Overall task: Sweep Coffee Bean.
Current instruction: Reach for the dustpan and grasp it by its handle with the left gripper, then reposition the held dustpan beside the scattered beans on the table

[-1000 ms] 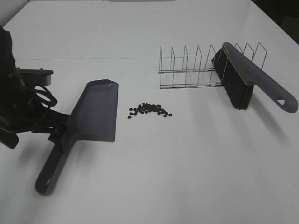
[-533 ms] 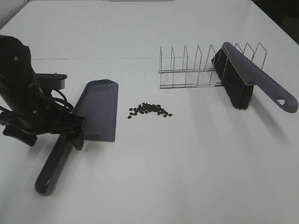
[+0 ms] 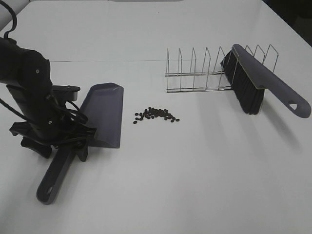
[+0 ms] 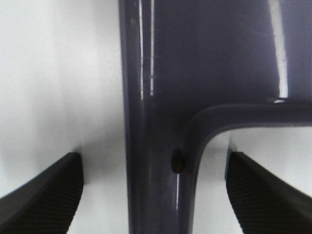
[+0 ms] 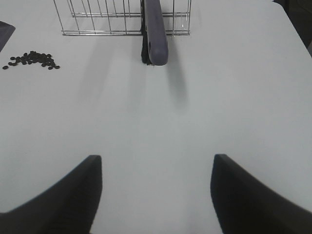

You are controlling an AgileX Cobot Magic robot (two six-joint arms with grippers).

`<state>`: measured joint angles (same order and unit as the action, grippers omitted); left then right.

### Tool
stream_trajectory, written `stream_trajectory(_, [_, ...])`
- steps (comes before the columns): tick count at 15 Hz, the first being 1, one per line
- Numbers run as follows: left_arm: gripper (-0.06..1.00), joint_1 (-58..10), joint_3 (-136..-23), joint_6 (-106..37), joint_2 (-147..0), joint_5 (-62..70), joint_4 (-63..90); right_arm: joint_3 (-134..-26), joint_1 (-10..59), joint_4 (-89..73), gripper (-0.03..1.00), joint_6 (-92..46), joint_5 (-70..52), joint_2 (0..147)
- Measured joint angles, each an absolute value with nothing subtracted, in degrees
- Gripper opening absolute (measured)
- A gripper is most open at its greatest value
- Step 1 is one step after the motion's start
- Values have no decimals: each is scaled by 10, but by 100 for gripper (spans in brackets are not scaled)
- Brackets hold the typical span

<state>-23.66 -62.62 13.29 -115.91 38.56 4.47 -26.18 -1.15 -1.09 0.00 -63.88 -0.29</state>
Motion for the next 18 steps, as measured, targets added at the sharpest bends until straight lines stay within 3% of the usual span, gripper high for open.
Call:
stream_trajectory(3, [59, -237, -635, 133, -1165, 386, 43, -262, -11, -11, 56, 0, -639, -3])
stream_trajectory(6, [31, -237, -635, 132, -1165, 381, 43, -262, -11, -11, 56, 0, -639, -3])
stream_trajectory(18, [31, -237, -635, 108, -1165, 380, 24, -262, -11, -11, 56, 0, -639, -3])
